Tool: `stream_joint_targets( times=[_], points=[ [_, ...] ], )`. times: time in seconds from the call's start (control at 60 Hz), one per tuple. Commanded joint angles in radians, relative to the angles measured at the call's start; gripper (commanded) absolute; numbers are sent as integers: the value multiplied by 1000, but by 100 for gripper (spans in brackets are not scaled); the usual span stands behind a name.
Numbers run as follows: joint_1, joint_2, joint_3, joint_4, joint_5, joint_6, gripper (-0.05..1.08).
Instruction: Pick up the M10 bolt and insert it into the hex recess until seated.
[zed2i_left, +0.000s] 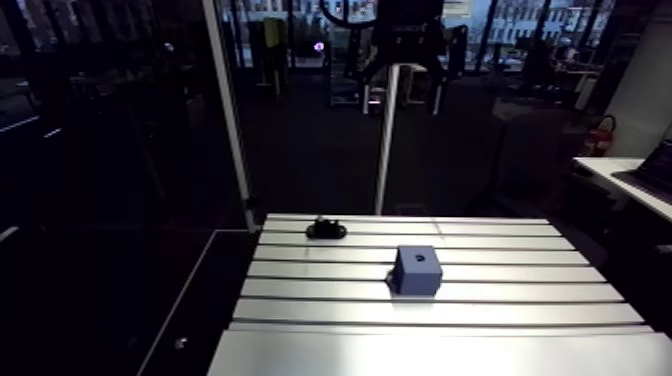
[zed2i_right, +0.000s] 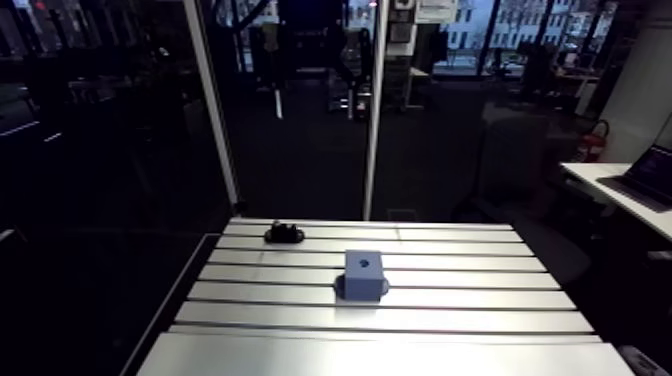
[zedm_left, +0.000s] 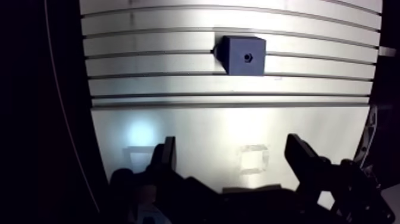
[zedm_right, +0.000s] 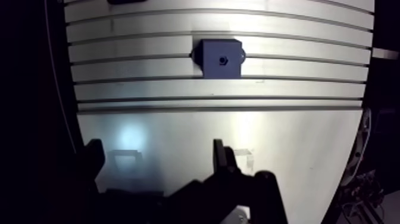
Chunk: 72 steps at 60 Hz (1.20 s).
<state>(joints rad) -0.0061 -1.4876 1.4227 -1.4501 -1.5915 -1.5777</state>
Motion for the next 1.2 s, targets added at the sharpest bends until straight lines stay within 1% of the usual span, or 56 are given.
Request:
stream_joint_targets(
  times=[0.017,0.25,0.683,0.9,0.983,1.05,1.2],
  points=[
    [81,31,-14,3,0,-3,1],
    [81,30,-12,1,-3,-3,1],
    [83,39,-17,-2,-2,-2,1],
    [89,42,-5,-60,1,0,1],
    [100,59,3,-87,3,2,1],
    [122,75,10,-121,3,7,1],
    [126,86,34,-183,2,44,1]
  ],
)
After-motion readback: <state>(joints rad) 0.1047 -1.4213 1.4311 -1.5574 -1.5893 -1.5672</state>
